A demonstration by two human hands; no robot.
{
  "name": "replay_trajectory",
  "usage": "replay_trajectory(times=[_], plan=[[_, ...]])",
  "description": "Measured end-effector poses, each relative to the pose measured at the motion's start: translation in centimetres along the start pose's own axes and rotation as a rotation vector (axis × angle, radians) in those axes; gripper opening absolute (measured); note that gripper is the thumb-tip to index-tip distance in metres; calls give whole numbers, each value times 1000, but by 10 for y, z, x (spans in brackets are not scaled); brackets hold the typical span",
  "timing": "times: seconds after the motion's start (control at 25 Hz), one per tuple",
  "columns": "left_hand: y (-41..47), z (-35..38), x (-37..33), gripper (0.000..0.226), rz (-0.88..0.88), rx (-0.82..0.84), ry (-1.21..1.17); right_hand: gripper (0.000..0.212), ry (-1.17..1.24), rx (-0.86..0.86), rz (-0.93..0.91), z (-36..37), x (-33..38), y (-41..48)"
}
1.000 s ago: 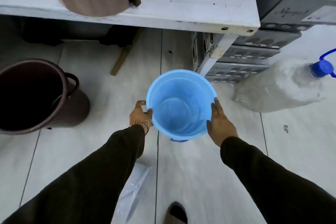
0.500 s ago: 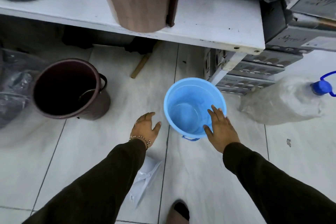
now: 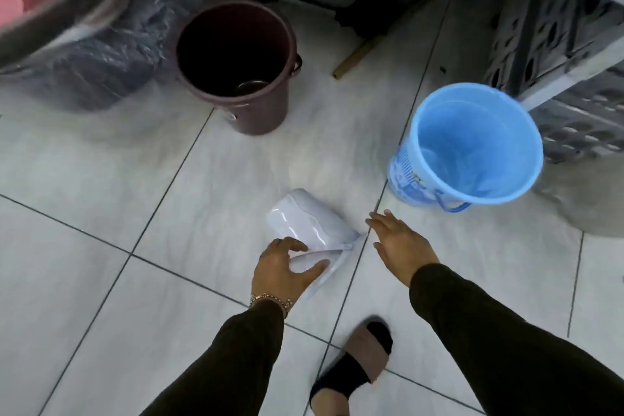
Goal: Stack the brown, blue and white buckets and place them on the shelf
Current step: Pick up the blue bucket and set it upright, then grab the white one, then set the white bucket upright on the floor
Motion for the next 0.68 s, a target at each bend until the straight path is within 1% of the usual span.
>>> replay_trajectory(times=[0.08, 0.16, 0.2, 0.24, 0.32, 0.36, 0.44, 0.48, 0.52, 0.64, 0.68], plan=[[-11, 24, 48, 43, -39, 80, 83, 50, 23, 123, 53, 37, 18, 9], [-15, 45, 75, 39, -51, 126, 130, 36, 15, 142, 142, 56, 29, 10], [-16, 51, 81, 35, -40, 134, 158, 31, -21, 104, 173, 60, 34, 8], [-17, 55, 84, 32, -24, 133, 184, 29, -79, 48, 164, 60, 40, 5], [-16, 49, 78, 29, -12, 95, 192, 28, -149, -92, 94, 53, 50, -1], [-14, 40, 70, 29, 2, 59, 184, 27, -123, -166, 79, 42, 52, -2], [-2, 18, 50, 30, 31, -11, 188, 28, 11, -224, 109, 19, 53, 6], [7, 6, 42, 31, 21, -31, 184, 29, 102, -210, 144, 11, 52, 12], [16, -4, 37, 31, -5, -39, 166, 35, 184, -154, 188, 8, 47, 17], [39, -19, 46, 29, -135, -39, 17, 70, 413, 54, 358, 20, 33, 18], [45, -19, 53, 26, -190, -46, -43, 77, 467, 86, 398, 29, 31, 14]])
Point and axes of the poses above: each hand's wrist, its own y-axis towards the middle knuckle, its own z-axis out of the palm, x = y × z, the point moved 5 cm from there along y, towards the middle knuckle, and after that the axes turned 8 degrees about -y, right-handed, at the moved point
